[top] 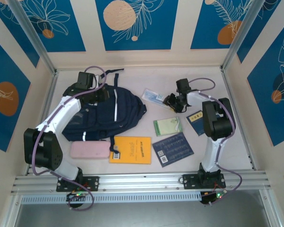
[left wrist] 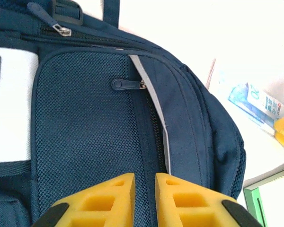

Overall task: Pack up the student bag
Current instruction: Move the pencil case to the center of the table, then pick up the pencil case from the center of the table.

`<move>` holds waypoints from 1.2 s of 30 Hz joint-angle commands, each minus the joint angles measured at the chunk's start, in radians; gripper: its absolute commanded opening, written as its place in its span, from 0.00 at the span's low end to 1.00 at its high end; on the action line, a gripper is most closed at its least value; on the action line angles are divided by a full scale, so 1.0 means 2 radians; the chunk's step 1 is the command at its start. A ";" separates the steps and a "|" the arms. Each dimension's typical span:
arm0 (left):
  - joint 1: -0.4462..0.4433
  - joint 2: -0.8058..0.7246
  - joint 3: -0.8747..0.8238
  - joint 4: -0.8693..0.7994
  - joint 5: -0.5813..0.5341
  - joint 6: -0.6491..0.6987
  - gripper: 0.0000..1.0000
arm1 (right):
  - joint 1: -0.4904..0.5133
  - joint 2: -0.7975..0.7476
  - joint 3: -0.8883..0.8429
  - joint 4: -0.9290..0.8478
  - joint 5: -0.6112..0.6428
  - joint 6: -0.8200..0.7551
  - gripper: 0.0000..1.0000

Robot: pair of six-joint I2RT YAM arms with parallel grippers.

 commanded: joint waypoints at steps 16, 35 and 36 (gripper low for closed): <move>-0.203 0.236 0.260 -0.008 0.007 0.001 0.31 | -0.066 -0.067 0.016 -0.054 -0.041 -0.056 0.62; -0.196 0.464 0.402 0.056 0.023 -0.132 0.32 | -0.097 0.019 0.022 -0.050 -0.057 -0.056 0.75; -0.195 0.470 0.406 0.055 0.026 -0.134 0.32 | -0.097 0.022 0.022 -0.049 -0.065 -0.057 0.74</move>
